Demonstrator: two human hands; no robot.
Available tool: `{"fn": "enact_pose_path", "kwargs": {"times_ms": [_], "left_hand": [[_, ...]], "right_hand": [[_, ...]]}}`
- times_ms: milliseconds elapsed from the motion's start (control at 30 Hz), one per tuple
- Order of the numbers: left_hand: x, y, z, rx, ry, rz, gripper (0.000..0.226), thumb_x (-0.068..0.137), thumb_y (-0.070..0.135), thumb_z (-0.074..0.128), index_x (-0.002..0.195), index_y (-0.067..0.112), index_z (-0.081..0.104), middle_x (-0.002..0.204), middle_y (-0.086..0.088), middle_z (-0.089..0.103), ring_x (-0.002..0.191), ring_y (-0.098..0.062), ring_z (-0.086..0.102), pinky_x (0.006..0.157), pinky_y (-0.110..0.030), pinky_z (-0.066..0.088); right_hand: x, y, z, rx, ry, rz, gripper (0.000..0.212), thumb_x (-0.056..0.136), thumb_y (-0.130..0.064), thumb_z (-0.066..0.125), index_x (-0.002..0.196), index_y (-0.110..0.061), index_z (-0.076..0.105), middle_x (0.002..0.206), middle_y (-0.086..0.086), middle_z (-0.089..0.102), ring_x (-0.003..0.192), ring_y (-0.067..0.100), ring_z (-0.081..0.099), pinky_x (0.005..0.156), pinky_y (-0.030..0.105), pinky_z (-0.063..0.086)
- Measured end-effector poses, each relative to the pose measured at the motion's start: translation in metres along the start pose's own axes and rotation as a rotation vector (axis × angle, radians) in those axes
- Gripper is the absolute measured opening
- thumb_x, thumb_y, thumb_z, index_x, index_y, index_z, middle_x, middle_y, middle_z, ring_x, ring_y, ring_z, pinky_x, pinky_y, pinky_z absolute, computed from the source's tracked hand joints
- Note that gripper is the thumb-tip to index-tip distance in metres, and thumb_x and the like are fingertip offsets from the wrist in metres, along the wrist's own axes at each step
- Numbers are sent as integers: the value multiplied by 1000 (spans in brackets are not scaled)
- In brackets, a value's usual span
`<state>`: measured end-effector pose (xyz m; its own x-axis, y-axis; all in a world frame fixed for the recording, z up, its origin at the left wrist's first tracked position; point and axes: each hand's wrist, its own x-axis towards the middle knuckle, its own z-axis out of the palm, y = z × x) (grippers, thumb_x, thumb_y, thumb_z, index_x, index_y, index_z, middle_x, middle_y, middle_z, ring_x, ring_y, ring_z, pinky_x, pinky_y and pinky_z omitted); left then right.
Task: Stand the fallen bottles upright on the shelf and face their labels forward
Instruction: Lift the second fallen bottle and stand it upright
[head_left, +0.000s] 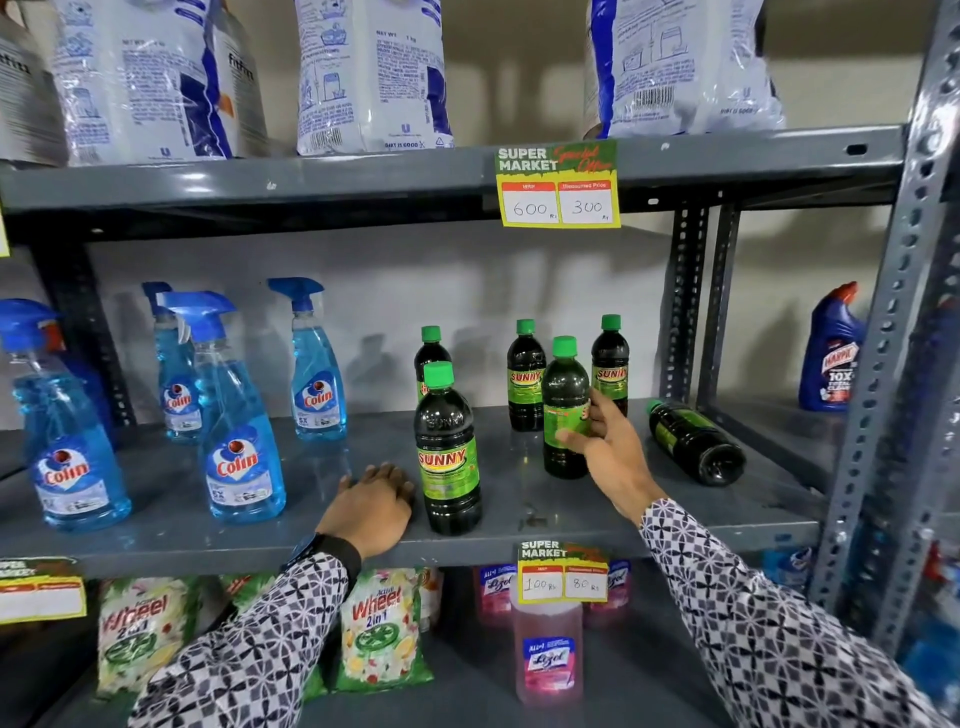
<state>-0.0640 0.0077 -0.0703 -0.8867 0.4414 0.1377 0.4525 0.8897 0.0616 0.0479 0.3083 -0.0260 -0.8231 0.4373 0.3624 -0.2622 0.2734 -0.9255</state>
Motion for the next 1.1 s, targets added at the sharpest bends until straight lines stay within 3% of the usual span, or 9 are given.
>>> {"fn": "enact_pose_path", "kwargs": {"times_ms": [133,300,400,467,533,633,767,933,1100], "left_hand": [[-1,-1,0,-11,-8,1,52,104,34,25,149,16,41,164,-13,31,154,-34,25,121,-64,18],[-2,-1,-1,7,-4,16,61,97,39,19,148,17,42,163,-12,33,153,-34,28,121,-64,20],[-2,-1,-1,-9,-10,4,52,101,35,25,147,18,43,162,-11,34,152,-33,29,121,-63,20],[-1,1,-1,-21,1,3,48,104,33,28,147,18,43,163,-11,34,153,-32,28,122,-61,19],[-2,3,-3,-49,15,-8,50,105,35,26,149,17,41,164,-10,33,154,-30,28,123,-59,17],[0,0,-2,-76,13,-16,52,105,38,26,151,18,38,165,-9,31,154,-29,26,123,-59,16],[-1,-1,-2,-63,-7,-16,53,105,39,26,153,19,37,166,-10,29,155,-30,24,124,-60,15],[-4,5,-7,-68,-5,-26,54,105,36,28,155,18,34,168,-9,27,156,-29,24,125,-58,15],[-8,10,-12,-114,-2,-54,53,106,35,28,155,17,33,168,-8,26,156,-28,23,126,-55,12]], "right_hand": [[0,-2,2,-237,74,-94,63,76,-18,93,124,-36,56,118,5,59,92,-3,56,83,11,45],[4,7,-2,-168,-10,-34,69,82,-11,87,142,-28,56,125,-6,71,109,1,65,101,29,53],[11,17,0,-257,34,-74,79,65,-45,95,134,-36,58,125,-5,70,116,13,68,107,42,53],[16,22,-1,-285,35,-65,90,55,-59,94,134,-36,57,126,-4,69,116,13,67,104,39,54],[15,19,-3,-184,0,-11,86,63,-42,98,137,-30,55,125,-5,70,115,9,67,99,29,53],[14,16,-6,-70,-72,86,65,76,-9,92,130,-25,59,121,-5,75,115,12,69,110,41,51],[6,12,-15,-58,-131,96,60,75,-5,92,123,-23,62,118,-4,76,113,12,69,108,36,50],[-19,2,-34,-60,-239,70,58,72,8,89,119,-16,64,106,-4,78,90,-3,76,76,9,54],[-36,3,-43,-24,-260,28,59,71,14,87,113,-20,65,98,-7,80,88,-2,76,78,12,55]]}}
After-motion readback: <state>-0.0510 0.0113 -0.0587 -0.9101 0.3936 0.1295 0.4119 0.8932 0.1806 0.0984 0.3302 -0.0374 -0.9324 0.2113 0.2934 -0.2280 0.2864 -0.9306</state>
